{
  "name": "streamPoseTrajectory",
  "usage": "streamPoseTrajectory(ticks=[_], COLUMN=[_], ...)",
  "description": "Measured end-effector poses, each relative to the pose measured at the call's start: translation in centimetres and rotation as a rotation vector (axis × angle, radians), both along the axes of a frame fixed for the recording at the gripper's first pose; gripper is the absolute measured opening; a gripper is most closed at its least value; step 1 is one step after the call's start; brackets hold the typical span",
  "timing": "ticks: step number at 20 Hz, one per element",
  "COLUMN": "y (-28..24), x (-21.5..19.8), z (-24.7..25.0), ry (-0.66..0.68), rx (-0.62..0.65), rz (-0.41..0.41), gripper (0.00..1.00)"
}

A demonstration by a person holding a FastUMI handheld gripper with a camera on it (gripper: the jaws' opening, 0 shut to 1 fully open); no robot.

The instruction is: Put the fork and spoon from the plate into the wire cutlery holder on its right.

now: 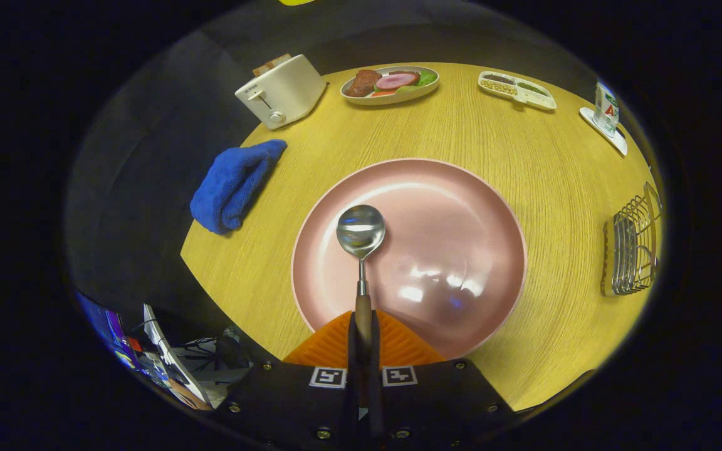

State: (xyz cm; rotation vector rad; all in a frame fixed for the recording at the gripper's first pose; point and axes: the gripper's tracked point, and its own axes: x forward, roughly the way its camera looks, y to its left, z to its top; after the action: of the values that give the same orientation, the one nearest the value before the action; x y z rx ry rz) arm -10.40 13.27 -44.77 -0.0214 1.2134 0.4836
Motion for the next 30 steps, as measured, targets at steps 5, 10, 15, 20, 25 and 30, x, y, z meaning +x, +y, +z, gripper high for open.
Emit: streamPoseTrajectory(ticks=[5, 10, 15, 20, 25, 30], y=[-0.3, -2.4, -6.4, -12.9, -18.6, -21.4], x=[0.7, 2.4, 4.7, 5.4, 4.1, 3.2], z=[1.7, 4.4, 8.4, 11.3, 12.0, 11.7], ry=[-0.019, -0.069, -0.154, -0.217, -0.239, -0.216], rx=[0.078, 0.109, 0.144, 0.132, 0.099, 0.071], rz=[-0.080, -0.171, -0.307, -0.456, -0.588, -0.680], gripper=[0.07, 0.07, 0.07, 0.06, 0.06, 0.06])
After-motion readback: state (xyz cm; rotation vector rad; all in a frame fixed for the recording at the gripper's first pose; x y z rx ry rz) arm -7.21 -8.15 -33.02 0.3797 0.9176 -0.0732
